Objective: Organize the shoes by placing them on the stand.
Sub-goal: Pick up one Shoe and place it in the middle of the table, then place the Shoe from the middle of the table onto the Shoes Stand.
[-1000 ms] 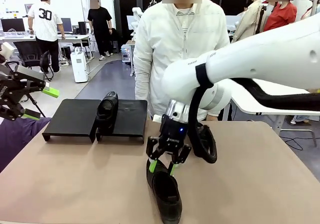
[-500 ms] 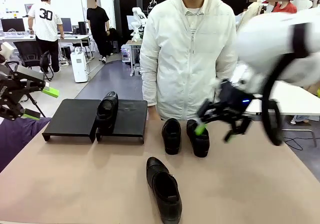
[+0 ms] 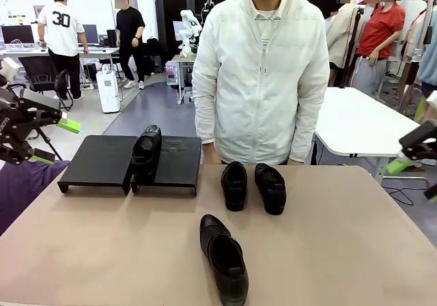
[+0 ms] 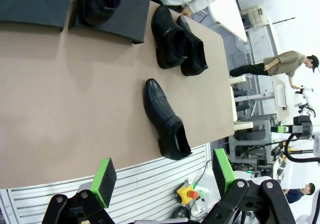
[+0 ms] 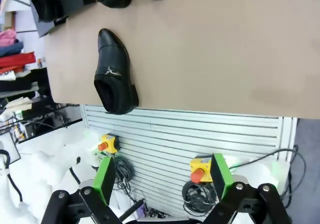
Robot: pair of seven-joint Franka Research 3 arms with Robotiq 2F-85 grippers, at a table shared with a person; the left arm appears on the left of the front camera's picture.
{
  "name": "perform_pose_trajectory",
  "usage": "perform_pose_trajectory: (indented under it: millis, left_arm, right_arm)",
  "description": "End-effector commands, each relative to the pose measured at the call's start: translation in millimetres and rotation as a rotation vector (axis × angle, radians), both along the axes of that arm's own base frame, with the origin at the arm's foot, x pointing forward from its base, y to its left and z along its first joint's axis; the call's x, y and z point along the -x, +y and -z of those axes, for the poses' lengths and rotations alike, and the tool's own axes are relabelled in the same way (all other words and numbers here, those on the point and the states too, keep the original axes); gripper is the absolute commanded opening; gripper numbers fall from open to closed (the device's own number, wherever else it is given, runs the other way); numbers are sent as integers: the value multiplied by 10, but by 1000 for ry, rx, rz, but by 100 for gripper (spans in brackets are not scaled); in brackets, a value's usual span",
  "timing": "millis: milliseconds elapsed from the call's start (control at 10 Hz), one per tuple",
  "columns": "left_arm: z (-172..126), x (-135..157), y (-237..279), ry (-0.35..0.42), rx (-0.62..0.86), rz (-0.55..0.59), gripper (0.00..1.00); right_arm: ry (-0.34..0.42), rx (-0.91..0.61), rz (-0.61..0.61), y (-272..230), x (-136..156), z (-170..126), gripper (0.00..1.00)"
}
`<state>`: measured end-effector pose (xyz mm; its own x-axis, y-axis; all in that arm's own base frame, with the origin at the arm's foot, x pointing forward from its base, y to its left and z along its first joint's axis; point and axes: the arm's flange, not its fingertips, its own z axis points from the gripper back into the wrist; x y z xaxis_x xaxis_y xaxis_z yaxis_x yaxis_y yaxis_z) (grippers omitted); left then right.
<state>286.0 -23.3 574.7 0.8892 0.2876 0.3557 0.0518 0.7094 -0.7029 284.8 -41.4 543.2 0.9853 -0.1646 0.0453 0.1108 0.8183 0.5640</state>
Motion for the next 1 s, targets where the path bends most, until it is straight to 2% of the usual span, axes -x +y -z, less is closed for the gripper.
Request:
perform_pose_trajectory:
  millis: [0,900]
  left_arm:
    - [0,-3,5,-7,15,9,100]
    - [0,-3,5,-7,15,9,100]
  right_arm:
    - [1,29,29,160,27,-90,100]
    - [1,29,29,160,27,-90,100]
